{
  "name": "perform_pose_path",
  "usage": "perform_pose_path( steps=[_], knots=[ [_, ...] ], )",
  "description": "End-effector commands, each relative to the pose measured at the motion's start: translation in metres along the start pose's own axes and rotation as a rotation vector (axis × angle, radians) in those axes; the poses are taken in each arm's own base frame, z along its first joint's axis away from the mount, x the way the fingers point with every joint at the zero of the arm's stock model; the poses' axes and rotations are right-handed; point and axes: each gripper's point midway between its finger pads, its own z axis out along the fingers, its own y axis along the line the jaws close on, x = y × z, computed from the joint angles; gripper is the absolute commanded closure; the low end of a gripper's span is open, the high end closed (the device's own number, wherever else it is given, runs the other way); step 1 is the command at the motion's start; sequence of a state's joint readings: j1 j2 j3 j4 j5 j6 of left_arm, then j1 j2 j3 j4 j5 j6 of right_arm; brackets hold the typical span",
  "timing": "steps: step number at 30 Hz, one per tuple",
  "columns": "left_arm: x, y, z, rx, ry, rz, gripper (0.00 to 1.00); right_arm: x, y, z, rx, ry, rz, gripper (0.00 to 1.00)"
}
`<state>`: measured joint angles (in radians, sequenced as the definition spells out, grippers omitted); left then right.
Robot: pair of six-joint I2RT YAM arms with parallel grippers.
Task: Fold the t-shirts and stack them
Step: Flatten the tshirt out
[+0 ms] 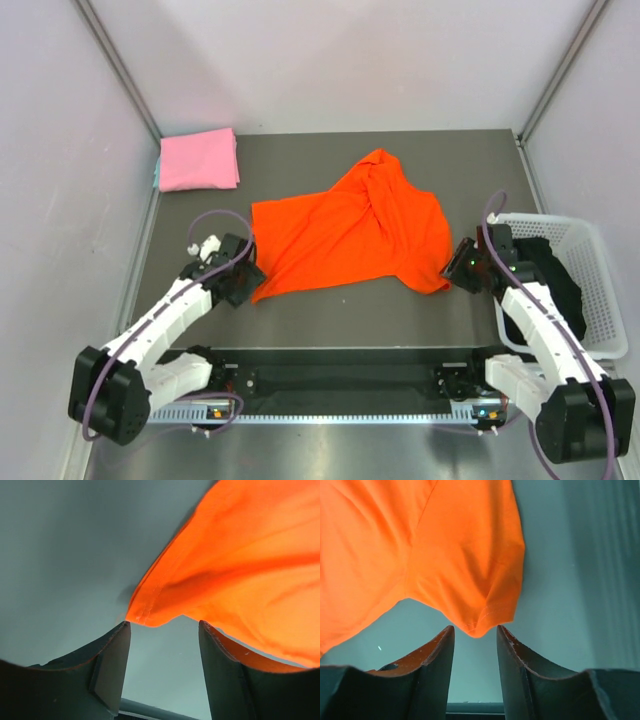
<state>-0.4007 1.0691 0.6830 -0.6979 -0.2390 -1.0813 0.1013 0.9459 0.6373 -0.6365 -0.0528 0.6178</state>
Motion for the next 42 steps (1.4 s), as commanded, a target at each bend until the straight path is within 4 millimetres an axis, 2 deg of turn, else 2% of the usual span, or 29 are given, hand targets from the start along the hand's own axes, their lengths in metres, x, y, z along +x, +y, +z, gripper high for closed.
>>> perform_pose_path(
  steps=[1,2,4,7,14,17,18,20,21,22,23,25,26,29,38,42],
  knots=[
    [-0.005,-0.016,-0.003,0.088,-0.027,-0.286,0.38,0.001,0.005,-0.006,-0.020,-0.019,0.026,0.60],
    [0.003,-0.007,0.004,0.067,-0.018,-0.311,0.38,0.001,0.002,-0.006,-0.006,-0.028,0.058,0.59],
    [0.009,-0.002,0.010,0.056,-0.004,-0.369,0.38,0.009,-0.006,-0.003,0.024,-0.019,0.095,0.59],
    [0.019,0.006,0.021,0.027,0.015,-0.381,0.39,0.013,-0.008,-0.001,0.012,-0.033,0.137,0.59],
    [0.018,0.024,0.040,-0.051,-0.039,-0.374,0.42,0.012,-0.022,0.006,0.074,-0.059,0.133,0.58],
    [0.015,0.022,0.044,-0.036,-0.060,-0.368,0.52,0.011,-0.023,0.010,0.069,-0.075,0.132,0.58],
    [0.011,0.018,0.045,-0.016,-0.073,-0.360,0.62,0.010,-0.024,0.010,0.073,-0.080,0.130,0.58],
    [0.002,0.016,0.044,-0.005,-0.108,-0.347,0.74,0.008,-0.026,0.011,0.090,-0.091,0.129,0.58],
    [-0.004,0.016,0.043,-0.005,-0.124,-0.312,0.83,0.007,-0.027,0.010,0.094,-0.092,0.129,0.58],
    [-0.013,0.017,0.041,-0.015,-0.161,-0.291,0.96,0.007,-0.026,0.010,0.094,-0.090,0.136,0.58],
    [-0.025,0.009,0.034,-0.006,-0.194,-0.279,1.00,0.007,-0.025,0.010,0.092,-0.089,0.144,0.58],
    [-0.042,0.012,0.028,-0.038,-0.267,-0.231,1.00,0.007,-0.022,0.012,0.073,-0.093,0.161,0.58],
    [-0.051,0.007,0.024,-0.029,-0.292,-0.224,1.00,0.009,-0.020,0.015,0.065,-0.086,0.165,0.58],
    [-0.061,0.000,0.021,-0.020,-0.318,-0.177,1.00,0.011,-0.016,0.023,0.053,-0.077,0.175,0.58],
    [-0.058,-0.003,0.029,-0.013,-0.306,-0.134,1.00,0.026,0.004,0.034,0.020,-0.060,0.220,0.58],
    [-0.058,-0.004,0.031,-0.013,-0.308,-0.118,1.00,0.036,-0.002,0.042,0.043,-0.053,0.250,0.60]
  ],
)
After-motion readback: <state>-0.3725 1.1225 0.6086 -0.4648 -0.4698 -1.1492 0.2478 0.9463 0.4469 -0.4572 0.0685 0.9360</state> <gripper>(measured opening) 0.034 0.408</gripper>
